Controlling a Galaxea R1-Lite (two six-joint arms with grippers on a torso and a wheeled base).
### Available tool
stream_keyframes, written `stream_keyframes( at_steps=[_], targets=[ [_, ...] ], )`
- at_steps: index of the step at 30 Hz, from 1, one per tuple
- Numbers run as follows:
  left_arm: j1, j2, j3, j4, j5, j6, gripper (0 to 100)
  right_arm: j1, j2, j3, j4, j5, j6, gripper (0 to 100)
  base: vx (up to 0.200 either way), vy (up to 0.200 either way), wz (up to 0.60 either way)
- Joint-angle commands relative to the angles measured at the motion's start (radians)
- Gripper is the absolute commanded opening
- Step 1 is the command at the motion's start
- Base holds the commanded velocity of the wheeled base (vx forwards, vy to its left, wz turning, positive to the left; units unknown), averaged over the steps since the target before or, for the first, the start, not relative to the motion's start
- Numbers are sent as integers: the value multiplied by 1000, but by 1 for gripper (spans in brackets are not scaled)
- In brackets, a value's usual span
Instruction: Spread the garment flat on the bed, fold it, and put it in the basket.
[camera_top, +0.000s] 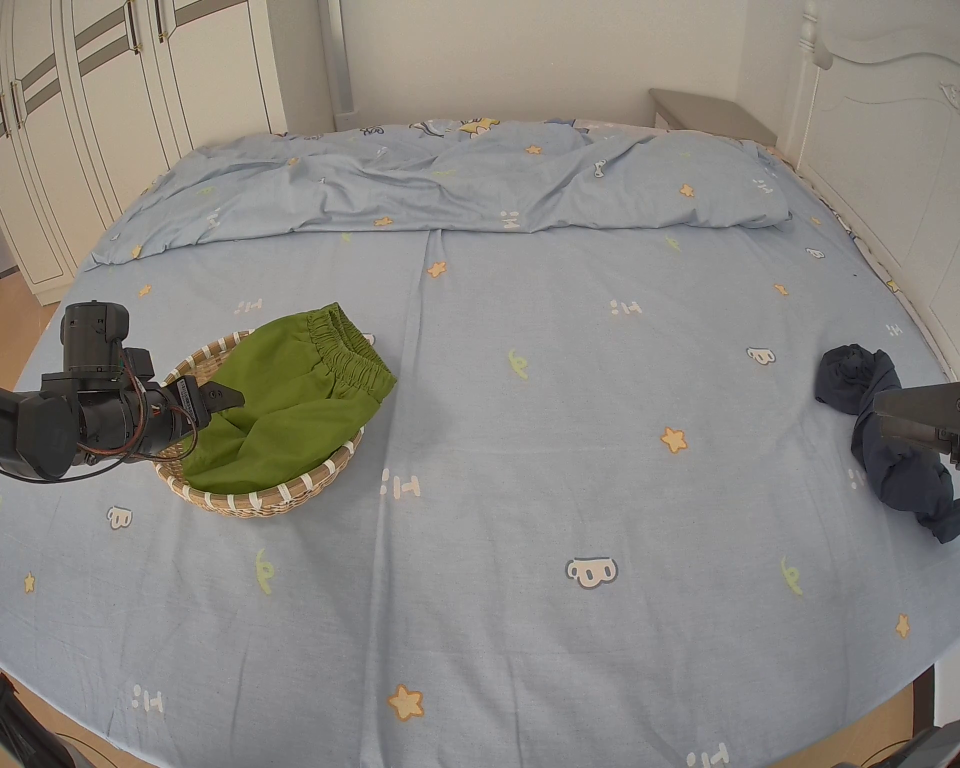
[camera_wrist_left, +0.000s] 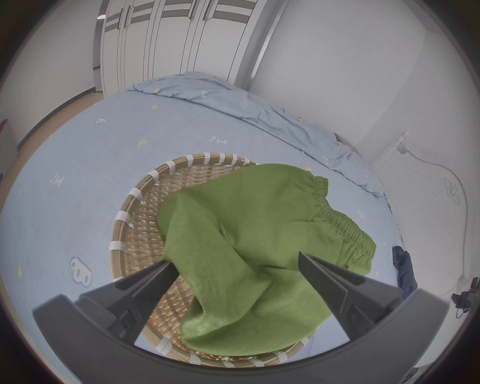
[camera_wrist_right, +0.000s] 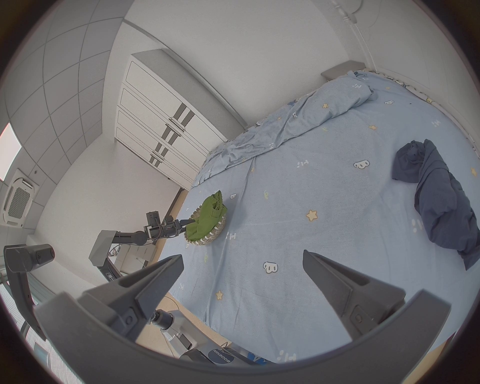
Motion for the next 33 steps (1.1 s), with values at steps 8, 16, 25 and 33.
stream_keyframes(
  at_steps=[8,16,25,33],
  targets=[
    [-4,-58,4,21,57,54,100,0,-8,0,0,0,0,100,0,0,0],
    [5,-157,-5,139,109,131,100,0,-8,0,2,0,0,100,0,0,0],
    [-156,-482,36,322,141,111,100,21,-218,120,-3,-1,-19,100,0,0,0],
    [-260,-827,240,385,314,77,100,31,-540,313,2,-1,-91,100,0,0,0]
  ],
)
